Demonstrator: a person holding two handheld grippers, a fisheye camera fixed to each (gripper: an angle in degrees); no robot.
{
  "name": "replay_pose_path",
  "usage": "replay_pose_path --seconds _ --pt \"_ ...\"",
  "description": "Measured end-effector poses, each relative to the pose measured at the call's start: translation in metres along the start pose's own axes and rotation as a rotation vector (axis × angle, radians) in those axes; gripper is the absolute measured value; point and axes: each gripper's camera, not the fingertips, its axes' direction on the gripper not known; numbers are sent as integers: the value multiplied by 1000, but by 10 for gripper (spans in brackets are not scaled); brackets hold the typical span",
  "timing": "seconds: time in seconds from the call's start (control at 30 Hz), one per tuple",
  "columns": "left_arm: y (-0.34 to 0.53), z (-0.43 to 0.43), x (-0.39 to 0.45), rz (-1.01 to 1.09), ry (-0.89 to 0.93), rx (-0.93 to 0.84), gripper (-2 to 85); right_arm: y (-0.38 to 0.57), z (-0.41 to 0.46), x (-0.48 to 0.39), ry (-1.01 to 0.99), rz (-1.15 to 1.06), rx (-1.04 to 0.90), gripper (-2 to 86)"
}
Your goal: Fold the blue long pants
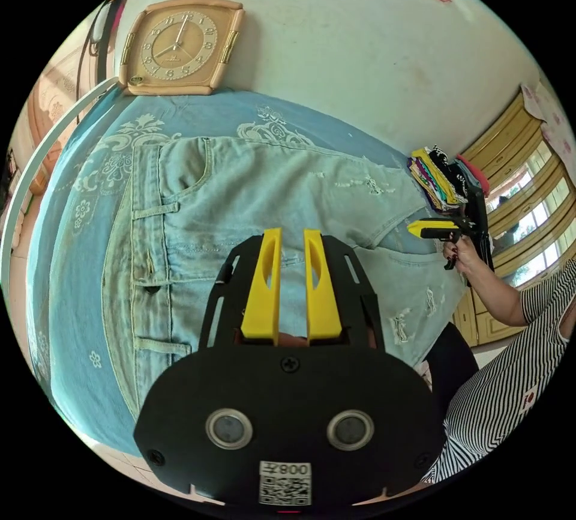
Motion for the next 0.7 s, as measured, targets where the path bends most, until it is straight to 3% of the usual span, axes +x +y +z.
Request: replay_pose_path --seconds 0.23,0.4,0.57,0.7 --pt "-110 36 4 59 -93 -93 88 -122 -14 26 122 -163 57 76" --pt "-174 57 7 95 -204 -159 102 -194 -2 33 103 -238 38 78" --pt "-222 85 20 219 -370 -310 114 -237 25 13 176 -374 -29 82" --pt "-237 107 26 254 -401 -397 117 -257 61 1 215 -426 -124 84"
